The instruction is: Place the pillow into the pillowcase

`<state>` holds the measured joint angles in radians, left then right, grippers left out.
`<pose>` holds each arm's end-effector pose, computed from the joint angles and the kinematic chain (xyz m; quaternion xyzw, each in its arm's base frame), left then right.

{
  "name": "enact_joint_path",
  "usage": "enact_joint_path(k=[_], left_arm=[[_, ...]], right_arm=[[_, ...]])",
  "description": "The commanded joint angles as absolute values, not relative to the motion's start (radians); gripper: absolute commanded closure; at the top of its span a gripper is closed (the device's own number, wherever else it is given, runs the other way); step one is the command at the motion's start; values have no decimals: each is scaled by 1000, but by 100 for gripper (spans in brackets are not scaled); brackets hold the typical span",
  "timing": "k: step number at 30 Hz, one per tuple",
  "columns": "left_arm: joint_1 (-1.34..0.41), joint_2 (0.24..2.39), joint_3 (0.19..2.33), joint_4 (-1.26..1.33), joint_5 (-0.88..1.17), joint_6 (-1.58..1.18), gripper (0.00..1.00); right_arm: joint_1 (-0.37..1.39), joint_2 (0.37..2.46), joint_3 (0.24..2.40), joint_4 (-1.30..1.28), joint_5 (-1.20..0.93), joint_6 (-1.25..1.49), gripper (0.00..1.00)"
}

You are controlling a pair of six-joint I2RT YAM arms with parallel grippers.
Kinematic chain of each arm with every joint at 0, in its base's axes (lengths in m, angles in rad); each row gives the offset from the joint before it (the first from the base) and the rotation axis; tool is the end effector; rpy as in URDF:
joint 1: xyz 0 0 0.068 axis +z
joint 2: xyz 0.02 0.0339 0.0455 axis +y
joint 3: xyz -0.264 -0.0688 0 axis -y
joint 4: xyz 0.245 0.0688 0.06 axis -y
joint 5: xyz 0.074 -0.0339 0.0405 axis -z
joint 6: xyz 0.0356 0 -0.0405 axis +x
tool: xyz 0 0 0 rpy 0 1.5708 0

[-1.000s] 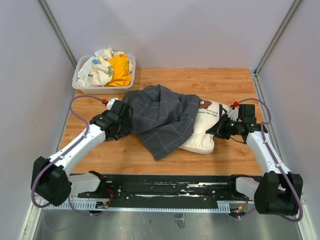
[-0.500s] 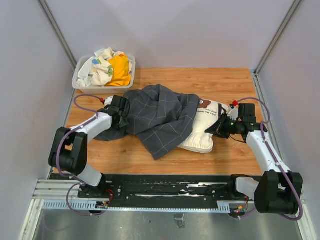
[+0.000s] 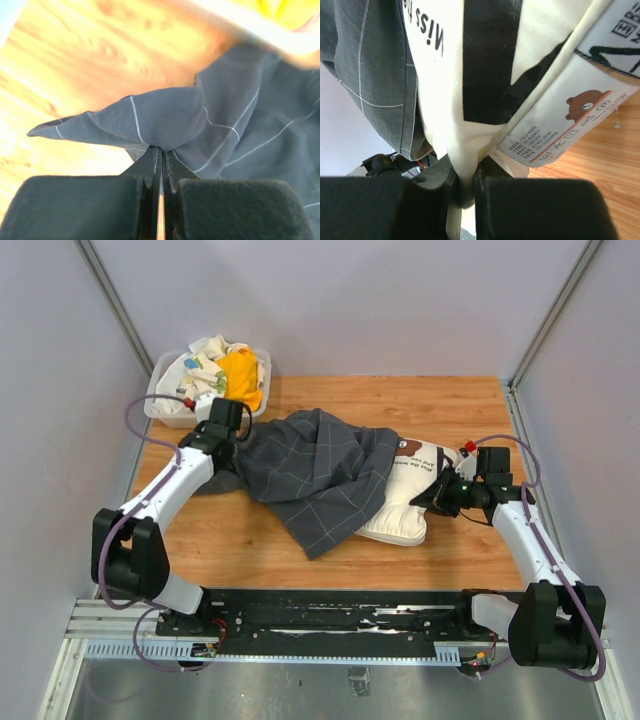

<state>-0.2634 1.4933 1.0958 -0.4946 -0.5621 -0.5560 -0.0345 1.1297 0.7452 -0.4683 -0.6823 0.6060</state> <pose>0.3082 -0.0634 0.2561 -0.2234 0.8828 0.1125 0.3975 0.2244 0.0147 0.2394 0.1662 0.8744 0.3939 0.2294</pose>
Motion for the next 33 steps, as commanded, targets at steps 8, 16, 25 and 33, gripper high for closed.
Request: enact_joint_path(k=[8,16,25,33], left_arm=[[-123,1538,1504,-498,-750,-434,100],[-59,1756,1735,-379,-722,-352,100],[-64,2004,2096,-606,-628,-418,62],[-205,1703,1825,-615,-570,-389,44]], right_arm=[[-46,1121,809,-423,-726,624,95],[-45,1138,811,-425,-730,626,94],[-35,1153,810,-421,-727,631,94],[-31,1160,801,-398,-723,645,94]])
